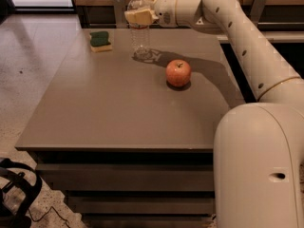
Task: Move water bottle near sponge
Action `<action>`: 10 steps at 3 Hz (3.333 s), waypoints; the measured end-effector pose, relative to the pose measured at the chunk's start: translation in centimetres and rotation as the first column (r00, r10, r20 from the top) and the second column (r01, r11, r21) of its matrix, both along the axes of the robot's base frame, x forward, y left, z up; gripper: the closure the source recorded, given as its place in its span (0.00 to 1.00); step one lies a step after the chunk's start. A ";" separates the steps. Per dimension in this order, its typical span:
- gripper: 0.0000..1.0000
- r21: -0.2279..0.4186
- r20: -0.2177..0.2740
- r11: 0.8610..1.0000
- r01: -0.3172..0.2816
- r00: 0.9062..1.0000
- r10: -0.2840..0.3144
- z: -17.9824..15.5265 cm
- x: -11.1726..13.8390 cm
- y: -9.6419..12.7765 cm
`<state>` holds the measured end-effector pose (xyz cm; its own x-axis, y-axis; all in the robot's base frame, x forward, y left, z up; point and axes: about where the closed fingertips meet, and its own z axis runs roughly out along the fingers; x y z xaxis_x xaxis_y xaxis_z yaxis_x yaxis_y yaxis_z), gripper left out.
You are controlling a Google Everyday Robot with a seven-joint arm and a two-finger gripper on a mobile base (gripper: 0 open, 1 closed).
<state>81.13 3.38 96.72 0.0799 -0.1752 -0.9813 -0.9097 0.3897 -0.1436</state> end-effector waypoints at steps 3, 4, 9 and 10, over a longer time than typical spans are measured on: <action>1.00 -0.024 -0.013 0.998 0.059 0.998 -0.060 -3.4 2.7 0.5; 1.00 -0.024 -0.014 0.998 0.059 0.998 -0.060 -3.2 2.7 0.5; 1.00 0.103 -0.084 0.994 0.048 0.996 -0.040 2.2 2.7 0.6; 1.00 0.100 -0.077 0.993 0.066 0.995 -0.058 1.8 3.0 1.0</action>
Offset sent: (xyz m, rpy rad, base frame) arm 0.0324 -0.0101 -0.0430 -0.0366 0.0184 -0.0972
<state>84.13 4.37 98.53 -0.0009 -0.0764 -0.9971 -0.8900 0.4547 -0.0340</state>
